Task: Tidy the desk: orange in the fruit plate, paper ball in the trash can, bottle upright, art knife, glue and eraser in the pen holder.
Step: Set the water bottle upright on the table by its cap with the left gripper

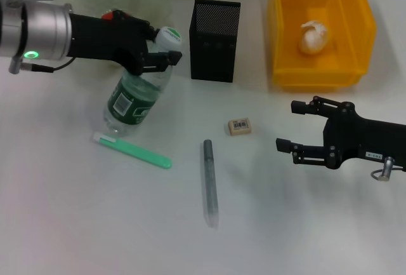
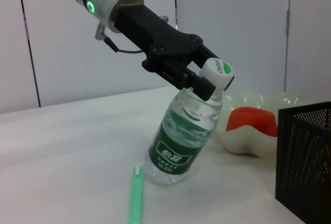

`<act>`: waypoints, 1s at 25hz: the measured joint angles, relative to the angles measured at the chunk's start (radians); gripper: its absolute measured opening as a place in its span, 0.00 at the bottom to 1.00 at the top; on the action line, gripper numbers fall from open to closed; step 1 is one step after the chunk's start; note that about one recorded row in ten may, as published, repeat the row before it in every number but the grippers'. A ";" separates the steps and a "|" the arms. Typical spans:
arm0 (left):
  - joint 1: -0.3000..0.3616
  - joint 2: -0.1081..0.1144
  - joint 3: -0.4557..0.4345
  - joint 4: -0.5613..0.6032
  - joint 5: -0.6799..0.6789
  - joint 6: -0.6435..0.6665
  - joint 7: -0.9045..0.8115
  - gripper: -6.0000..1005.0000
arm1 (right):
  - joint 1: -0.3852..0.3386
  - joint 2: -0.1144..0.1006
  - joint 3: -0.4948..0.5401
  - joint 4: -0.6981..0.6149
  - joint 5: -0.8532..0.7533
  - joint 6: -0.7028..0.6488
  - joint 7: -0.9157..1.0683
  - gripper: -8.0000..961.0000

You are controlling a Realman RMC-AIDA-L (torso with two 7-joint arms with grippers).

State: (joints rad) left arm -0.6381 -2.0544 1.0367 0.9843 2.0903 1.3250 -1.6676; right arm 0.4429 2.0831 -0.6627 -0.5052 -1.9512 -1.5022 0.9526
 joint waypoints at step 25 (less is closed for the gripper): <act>0.146 0.003 -0.150 -0.064 -0.244 0.042 0.181 0.45 | 0.029 0.002 0.000 0.035 0.000 -0.003 -0.004 0.86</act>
State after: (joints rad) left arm -0.4920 -2.0518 0.8871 0.9206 1.8459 1.3675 -1.4870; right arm 0.4724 2.0850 -0.6627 -0.4699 -1.9512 -1.5050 0.9487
